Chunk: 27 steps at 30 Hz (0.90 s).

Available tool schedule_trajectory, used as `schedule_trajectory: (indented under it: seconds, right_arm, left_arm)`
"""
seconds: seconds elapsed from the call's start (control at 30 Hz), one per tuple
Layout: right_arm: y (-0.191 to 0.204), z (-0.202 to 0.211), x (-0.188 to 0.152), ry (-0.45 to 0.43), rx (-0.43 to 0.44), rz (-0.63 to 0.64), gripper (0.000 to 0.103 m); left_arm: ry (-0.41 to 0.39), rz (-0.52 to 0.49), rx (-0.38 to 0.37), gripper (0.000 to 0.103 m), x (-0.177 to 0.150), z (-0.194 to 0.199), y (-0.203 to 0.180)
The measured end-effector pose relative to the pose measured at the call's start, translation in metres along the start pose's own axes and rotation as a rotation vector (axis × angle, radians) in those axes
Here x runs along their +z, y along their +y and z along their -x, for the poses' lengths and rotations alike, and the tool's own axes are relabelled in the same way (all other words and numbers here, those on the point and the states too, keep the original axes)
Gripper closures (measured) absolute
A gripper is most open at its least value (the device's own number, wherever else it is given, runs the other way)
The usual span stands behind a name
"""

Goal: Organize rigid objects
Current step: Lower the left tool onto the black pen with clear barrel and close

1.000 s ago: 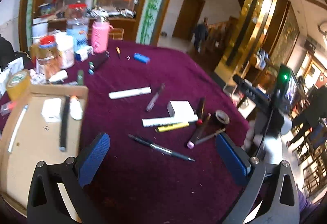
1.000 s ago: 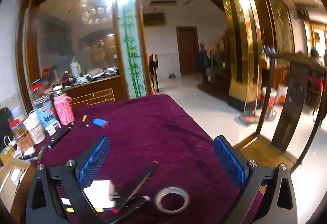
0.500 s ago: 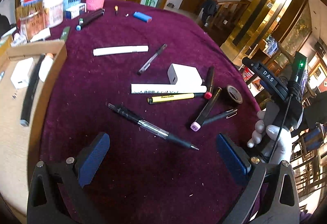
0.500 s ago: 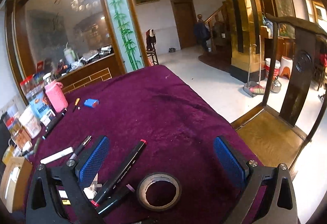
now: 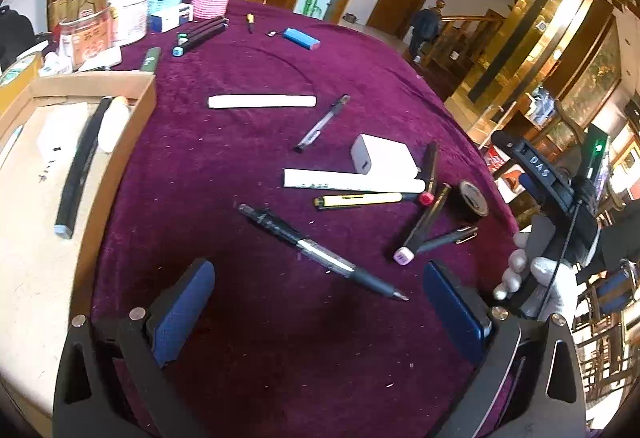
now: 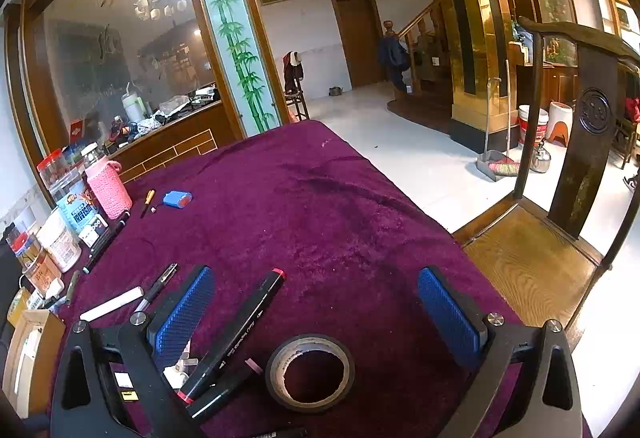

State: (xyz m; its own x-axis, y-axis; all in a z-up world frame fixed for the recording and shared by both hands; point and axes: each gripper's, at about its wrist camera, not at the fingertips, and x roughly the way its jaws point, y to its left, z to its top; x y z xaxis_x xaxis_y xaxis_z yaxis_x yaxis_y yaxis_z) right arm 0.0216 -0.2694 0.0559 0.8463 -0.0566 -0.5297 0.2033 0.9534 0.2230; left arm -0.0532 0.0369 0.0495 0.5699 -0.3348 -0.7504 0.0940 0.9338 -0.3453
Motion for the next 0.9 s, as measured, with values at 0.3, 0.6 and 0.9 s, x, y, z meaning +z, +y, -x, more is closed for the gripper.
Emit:
schedule_trajectory:
  seconds: [0.3,0.6,0.9]
  right_arm:
    - [-0.001,-0.002,0.0,0.016,-0.002,-0.001,0.001]
    - [0.0,-0.003,0.0,0.015,-0.011,0.003,0.001]
    - [0.0,-0.003,0.001,0.016,0.002,-0.009,0.001]
  left_arm:
    - [0.005,-0.056,0.073,0.0,0.001,-0.02,-0.022]
    - [0.08,-0.17,0.289,0.001,0.002,-0.073,-0.031]
    - [0.121,-0.173,0.172,0.045,-0.008,-0.041,-0.007]
